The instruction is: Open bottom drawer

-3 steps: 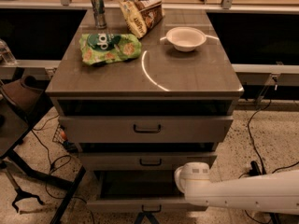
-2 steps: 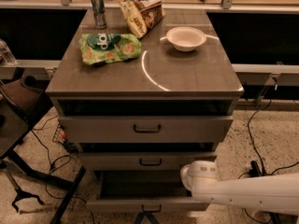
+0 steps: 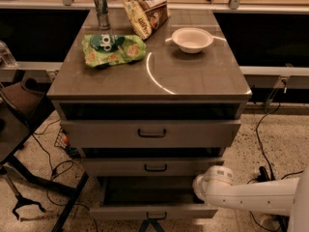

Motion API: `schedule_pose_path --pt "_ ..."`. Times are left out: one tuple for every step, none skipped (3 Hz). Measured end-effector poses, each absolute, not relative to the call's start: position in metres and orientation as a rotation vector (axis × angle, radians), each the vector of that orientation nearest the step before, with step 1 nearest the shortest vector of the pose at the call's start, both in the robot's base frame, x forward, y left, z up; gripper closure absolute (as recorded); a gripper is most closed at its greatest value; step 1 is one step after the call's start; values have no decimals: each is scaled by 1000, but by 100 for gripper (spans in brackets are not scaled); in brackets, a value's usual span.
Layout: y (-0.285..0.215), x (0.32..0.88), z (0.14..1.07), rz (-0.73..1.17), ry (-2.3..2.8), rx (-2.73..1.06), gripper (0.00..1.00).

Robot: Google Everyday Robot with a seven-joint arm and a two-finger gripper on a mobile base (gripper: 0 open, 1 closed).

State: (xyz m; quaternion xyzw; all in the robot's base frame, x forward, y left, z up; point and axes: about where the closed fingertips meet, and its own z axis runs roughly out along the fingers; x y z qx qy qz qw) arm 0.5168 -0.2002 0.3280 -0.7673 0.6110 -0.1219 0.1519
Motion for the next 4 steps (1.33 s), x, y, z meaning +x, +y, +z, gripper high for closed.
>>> schedule_pose_path --pt "-200 510 301 -264 1788 -2160 100" --pt "-200 510 301 -264 1789 -2160 100" --pt "-194 519 263 -194 1845 -2137 100" --pt "-189 528 235 -153 1876 -2119 100"
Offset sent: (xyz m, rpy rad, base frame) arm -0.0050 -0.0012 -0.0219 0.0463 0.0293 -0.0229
